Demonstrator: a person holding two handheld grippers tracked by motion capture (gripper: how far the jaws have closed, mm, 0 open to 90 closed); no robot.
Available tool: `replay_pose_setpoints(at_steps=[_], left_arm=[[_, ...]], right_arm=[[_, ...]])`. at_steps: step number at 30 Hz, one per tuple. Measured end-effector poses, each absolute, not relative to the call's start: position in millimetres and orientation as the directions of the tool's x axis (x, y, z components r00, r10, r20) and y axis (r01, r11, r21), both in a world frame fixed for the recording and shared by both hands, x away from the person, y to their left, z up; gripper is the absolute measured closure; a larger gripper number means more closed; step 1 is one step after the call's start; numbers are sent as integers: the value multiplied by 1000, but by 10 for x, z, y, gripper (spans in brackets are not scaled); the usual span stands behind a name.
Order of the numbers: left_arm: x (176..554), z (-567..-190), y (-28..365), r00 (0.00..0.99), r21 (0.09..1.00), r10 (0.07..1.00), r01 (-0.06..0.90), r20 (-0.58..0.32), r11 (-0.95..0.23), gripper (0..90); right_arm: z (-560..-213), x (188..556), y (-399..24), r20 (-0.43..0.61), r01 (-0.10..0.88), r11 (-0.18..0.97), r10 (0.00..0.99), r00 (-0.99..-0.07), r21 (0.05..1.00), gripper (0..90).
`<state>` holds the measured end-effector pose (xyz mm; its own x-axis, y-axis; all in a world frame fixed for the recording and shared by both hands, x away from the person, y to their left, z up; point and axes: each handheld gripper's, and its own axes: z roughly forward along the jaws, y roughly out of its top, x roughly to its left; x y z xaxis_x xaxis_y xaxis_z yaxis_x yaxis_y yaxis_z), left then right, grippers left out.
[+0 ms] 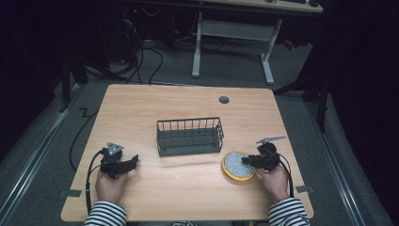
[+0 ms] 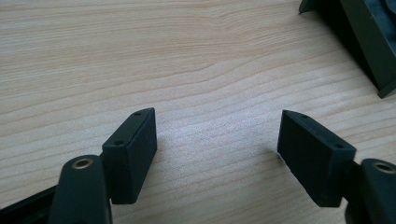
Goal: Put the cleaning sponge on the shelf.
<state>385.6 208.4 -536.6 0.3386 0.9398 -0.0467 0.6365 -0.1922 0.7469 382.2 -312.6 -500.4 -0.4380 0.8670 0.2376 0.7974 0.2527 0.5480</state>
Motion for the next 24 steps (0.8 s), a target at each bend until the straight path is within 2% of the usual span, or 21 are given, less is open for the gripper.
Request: replay_pose_setpoints(at_steps=[1, 7, 13, 17, 24], left_arm=[[3856, -5366, 2086, 339, 747, 940, 637, -48, -192, 290], [3856, -5366, 2092, 338, 747, 940, 638, -54, -187, 290], [3857, -5366, 2091, 339, 747, 940, 638, -52, -189, 290], [3854, -5367, 2046, 341, 740, 940, 635, -11, -222, 286], [3855, -5369, 2045, 343, 742, 939, 633, -13, -221, 281]], right_arm=[[-4994, 3814, -3116, 224, 792, 263, 867, -444, 551, 760], [-4980, 3799, -3105, 210, 779, 277, 864, -458, 562, 794], [-4964, 3799, -3118, 217, 772, 277, 856, -468, 572, 801], [-4934, 3782, -3116, 220, 763, 275, 852, -475, 584, 801], [-4875, 3749, -3148, 223, 751, 263, 850, -477, 606, 802]])
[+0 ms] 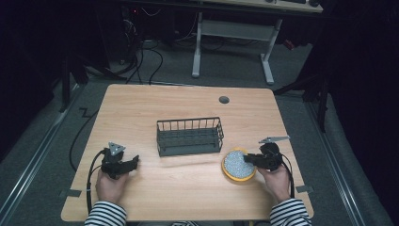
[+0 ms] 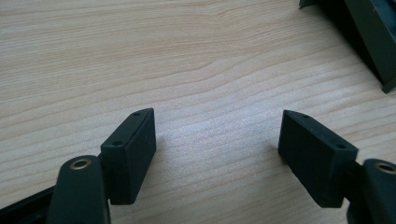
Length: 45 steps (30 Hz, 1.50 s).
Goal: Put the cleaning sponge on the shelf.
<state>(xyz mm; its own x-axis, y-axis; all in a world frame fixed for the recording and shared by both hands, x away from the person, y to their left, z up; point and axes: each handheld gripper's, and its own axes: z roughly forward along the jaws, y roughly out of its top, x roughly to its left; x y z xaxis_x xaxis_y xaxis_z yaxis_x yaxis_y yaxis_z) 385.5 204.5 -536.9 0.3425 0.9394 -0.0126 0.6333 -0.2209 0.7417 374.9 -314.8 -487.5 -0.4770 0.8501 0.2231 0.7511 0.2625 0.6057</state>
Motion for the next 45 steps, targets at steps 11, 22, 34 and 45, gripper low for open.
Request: replay_pose_setpoints(at_steps=[11, 22, 34, 45], left_arm=[[3856, -5369, 2050, 342, 743, 939, 633, -17, -218, 281], [3855, -5368, 2047, 343, 741, 939, 634, -15, -220, 280], [3855, -5368, 2048, 343, 742, 939, 634, -15, -220, 280], [3855, -5368, 2048, 342, 742, 940, 634, -15, -219, 282]], right_arm=[[-4672, 3751, -3157, 235, 725, 250, 836, -496, 642, 802], [-4382, 3730, -3088, 203, 676, 281, 814, -543, 682, 801], [-4130, 3715, -3012, 191, 623, 289, 786, -588, 727, 801], [-3889, 3768, -2937, 152, 583, 302, 783, -603, 755, 801]])
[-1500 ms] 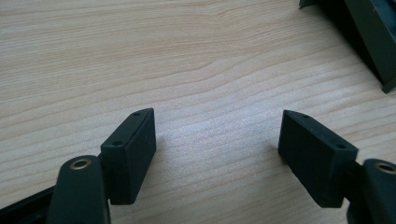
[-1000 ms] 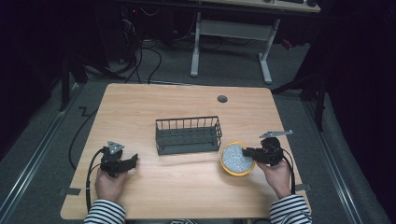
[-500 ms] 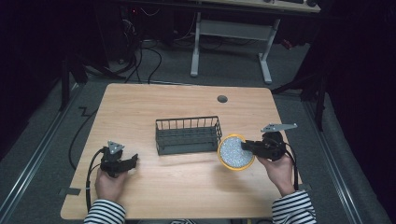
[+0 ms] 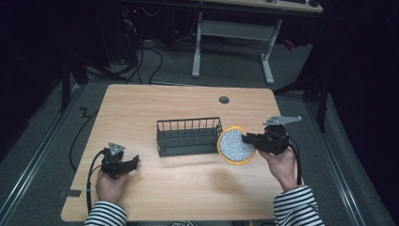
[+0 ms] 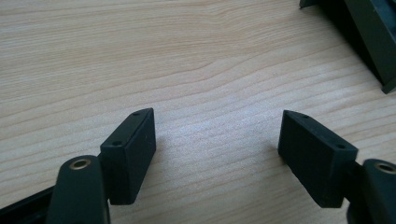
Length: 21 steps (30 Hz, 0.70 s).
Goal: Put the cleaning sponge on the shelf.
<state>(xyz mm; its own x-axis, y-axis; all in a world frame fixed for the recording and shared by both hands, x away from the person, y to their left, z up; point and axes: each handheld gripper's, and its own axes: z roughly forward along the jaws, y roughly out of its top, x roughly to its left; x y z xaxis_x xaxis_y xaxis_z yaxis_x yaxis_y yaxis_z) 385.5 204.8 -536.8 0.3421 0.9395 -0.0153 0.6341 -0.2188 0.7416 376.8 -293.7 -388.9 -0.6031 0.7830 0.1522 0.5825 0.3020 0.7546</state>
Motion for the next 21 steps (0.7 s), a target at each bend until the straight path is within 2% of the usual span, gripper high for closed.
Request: replay_pose_setpoints(at_steps=[21], left_arm=[[3856, -5368, 2048, 343, 742, 939, 634, -14, -220, 280]], right_arm=[[-3598, 4097, -2652, 72, 517, 330, 788, -612, 790, 801]])
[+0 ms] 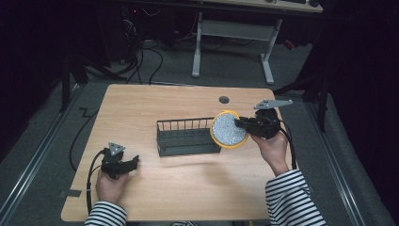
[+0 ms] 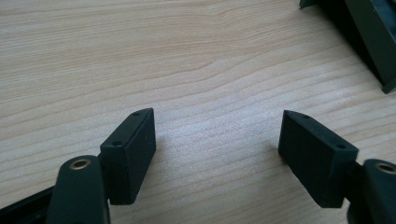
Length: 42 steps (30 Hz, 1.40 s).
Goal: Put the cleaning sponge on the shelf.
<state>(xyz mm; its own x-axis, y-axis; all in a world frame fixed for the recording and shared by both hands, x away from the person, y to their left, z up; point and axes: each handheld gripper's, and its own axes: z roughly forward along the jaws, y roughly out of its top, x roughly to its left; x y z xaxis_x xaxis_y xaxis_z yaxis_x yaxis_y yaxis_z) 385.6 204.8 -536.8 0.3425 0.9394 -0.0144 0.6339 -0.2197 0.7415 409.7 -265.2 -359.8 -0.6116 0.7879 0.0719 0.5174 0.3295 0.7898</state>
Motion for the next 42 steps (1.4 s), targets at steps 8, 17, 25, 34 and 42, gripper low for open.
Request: replay_pose_setpoints(at_steps=[8, 17, 25, 34, 42], left_arm=[[3855, -5368, 2047, 343, 741, 939, 634, -14, -220, 279], [3856, -5369, 2047, 342, 742, 939, 634, -14, -220, 279], [3855, -5369, 2046, 342, 741, 939, 634, -13, -221, 279], [3856, -5369, 2046, 343, 741, 939, 634, -13, -221, 279], [3855, -5369, 2046, 342, 741, 939, 634, -13, -221, 279]], right_arm=[[-3571, 4307, -2512, 71, 519, 328, 791, -608, 789, 801], [-3713, 4527, -2383, 102, 535, 316, 784, -613, 784, 800], [-3709, 4624, -2270, 117, 533, 302, 780, -615, 790, 799], [-3781, 4718, -2102, 105, 533, 317, 779, -618, 784, 796], [-3860, 4805, -1935, 111, 542, 324, 775, -622, 776, 792]])
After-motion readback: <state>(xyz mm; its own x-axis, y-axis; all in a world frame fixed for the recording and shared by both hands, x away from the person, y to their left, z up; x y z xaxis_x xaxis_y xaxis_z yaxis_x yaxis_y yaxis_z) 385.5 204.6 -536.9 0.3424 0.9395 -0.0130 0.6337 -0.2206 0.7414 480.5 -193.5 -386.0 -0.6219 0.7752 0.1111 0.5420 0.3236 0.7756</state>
